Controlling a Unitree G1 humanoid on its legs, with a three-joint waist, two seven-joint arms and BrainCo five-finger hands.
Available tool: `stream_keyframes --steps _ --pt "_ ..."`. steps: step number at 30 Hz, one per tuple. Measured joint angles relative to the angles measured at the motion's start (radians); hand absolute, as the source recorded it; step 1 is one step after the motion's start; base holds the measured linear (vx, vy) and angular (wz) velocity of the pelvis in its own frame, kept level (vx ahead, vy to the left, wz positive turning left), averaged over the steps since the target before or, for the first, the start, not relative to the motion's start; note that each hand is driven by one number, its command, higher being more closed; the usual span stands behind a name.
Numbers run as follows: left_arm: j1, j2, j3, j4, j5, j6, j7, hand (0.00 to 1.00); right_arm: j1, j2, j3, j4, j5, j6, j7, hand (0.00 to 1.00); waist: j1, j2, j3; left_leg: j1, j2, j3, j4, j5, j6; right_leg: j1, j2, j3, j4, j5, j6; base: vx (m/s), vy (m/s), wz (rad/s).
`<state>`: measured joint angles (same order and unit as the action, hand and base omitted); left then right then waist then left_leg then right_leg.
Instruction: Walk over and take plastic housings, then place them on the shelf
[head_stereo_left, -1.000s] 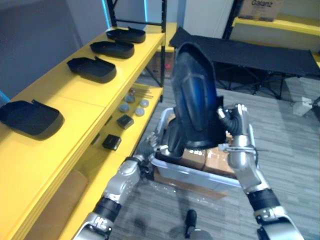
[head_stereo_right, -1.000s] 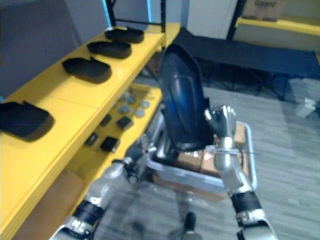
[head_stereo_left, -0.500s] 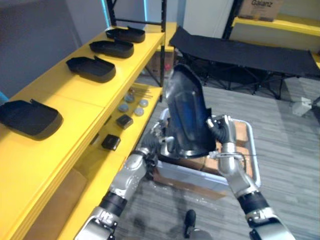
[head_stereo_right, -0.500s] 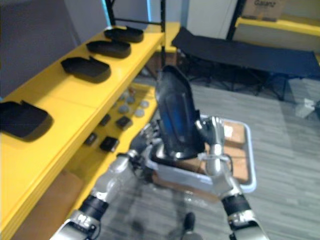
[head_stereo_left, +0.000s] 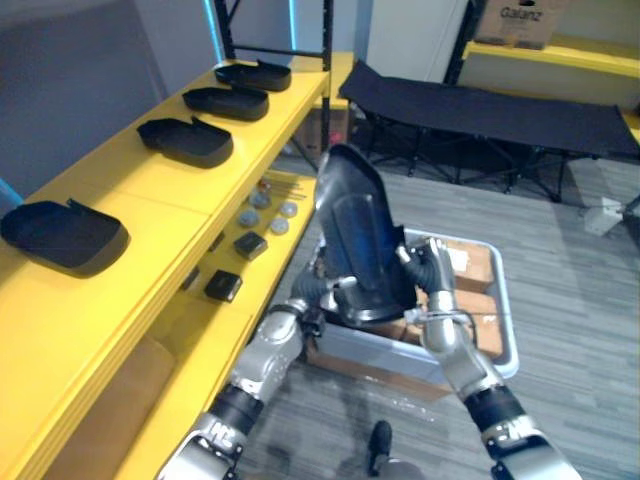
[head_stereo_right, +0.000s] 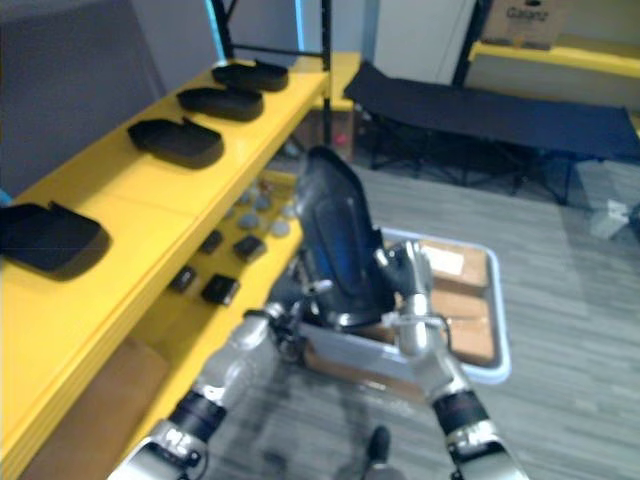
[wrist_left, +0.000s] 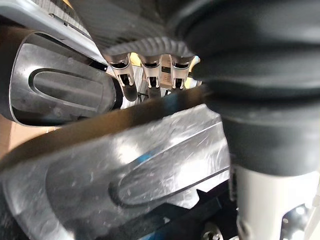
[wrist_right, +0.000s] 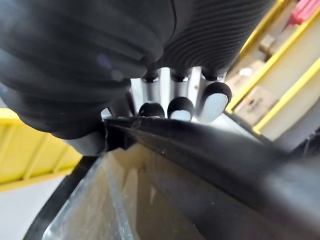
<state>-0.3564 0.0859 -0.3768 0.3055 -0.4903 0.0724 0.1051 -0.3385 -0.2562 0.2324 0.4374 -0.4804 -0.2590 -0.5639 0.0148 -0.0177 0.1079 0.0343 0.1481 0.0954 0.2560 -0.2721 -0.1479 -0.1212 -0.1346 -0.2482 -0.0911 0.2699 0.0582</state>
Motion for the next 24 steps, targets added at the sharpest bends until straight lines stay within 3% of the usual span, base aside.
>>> stream_keyframes --steps 7,8,19,24 --pt "0.000 -0.013 0.001 0.032 -0.003 -0.007 0.011 0.00 -0.029 0.037 0.039 0.000 0.076 0.000 0.000 1.00 0.002 0.000 0.000 0.001 -0.001 0.000 -0.004 0.000 0.000 0.000 -0.001 -0.002 0.001 0.014 0.005 0.00 0.000 0.00" --pt "0.000 -0.012 0.002 0.031 -0.006 -0.012 0.015 1.00 -0.029 0.044 0.041 0.000 0.088 0.000 0.000 1.00 0.003 0.000 0.000 0.002 -0.002 0.000 -0.004 0.000 0.001 0.000 -0.001 -0.002 0.003 0.015 0.005 0.00 0.000 0.00" --pt "0.000 -0.016 0.011 0.031 -0.008 -0.107 0.105 1.00 -0.002 0.086 0.081 -0.034 0.185 -0.001 0.001 1.00 -0.001 -0.001 0.000 0.005 -0.002 0.007 -0.004 0.001 0.000 -0.001 -0.001 0.004 0.000 0.011 -0.004 -0.01 -0.005 -0.01" --pt "0.000 -0.015 0.021 0.031 0.000 -0.151 0.133 1.00 0.020 0.114 0.087 -0.075 0.194 -0.027 -0.003 1.00 -0.006 -0.001 0.000 0.007 -0.001 0.009 -0.006 0.001 -0.001 -0.001 0.000 0.004 0.000 0.008 -0.008 0.00 0.000 0.00"
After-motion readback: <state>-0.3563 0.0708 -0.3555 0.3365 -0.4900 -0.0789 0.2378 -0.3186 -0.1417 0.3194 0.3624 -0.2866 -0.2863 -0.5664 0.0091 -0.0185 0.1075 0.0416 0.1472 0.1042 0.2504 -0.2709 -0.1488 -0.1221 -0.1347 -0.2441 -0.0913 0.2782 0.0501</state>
